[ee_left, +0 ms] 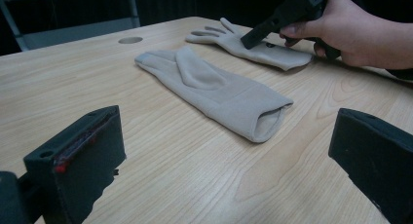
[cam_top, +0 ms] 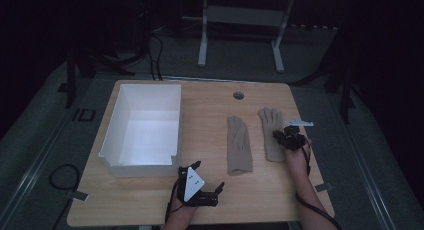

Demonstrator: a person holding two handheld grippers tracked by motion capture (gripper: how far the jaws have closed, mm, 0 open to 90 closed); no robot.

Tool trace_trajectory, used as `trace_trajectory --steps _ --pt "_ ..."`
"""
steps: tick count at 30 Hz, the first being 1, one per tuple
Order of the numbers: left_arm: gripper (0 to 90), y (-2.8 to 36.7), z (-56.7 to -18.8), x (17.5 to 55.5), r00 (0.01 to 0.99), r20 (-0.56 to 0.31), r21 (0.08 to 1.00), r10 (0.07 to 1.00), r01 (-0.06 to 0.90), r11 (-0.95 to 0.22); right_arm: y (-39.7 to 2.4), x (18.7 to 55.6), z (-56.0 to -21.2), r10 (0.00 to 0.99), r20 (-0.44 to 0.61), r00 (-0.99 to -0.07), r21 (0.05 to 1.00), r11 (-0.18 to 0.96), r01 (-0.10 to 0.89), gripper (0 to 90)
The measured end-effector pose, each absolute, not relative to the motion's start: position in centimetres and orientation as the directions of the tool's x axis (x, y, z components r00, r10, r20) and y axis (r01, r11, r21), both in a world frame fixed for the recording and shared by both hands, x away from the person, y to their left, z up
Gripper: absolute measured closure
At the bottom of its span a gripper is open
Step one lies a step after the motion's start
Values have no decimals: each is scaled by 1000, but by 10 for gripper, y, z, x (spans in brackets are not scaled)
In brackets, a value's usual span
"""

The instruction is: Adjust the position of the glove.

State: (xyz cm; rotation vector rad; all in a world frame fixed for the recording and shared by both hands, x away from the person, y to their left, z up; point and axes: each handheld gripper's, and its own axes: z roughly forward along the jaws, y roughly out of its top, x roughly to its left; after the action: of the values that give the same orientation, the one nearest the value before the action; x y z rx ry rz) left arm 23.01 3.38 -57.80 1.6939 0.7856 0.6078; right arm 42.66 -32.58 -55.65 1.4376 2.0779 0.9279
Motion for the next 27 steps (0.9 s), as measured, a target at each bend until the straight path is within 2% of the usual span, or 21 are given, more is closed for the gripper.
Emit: trace_trajectory --steps 6,12,18,27 --pt "1 34 -578 230 645 -3 968 765 193 -159 -327 419 -547 946 57 -319 761 165 628 839" --pt "1 33 -578 230 643 1 968 766 191 -161 -322 404 -520 952 70 -299 793 129 595 841" --pt "1 33 -578 230 643 2 968 766 191 -162 -311 395 -498 949 67 -309 817 126 563 841" --pt "1 33 -578 230 643 3 968 766 189 -162 -273 378 -461 931 83 -356 854 117 507 841"
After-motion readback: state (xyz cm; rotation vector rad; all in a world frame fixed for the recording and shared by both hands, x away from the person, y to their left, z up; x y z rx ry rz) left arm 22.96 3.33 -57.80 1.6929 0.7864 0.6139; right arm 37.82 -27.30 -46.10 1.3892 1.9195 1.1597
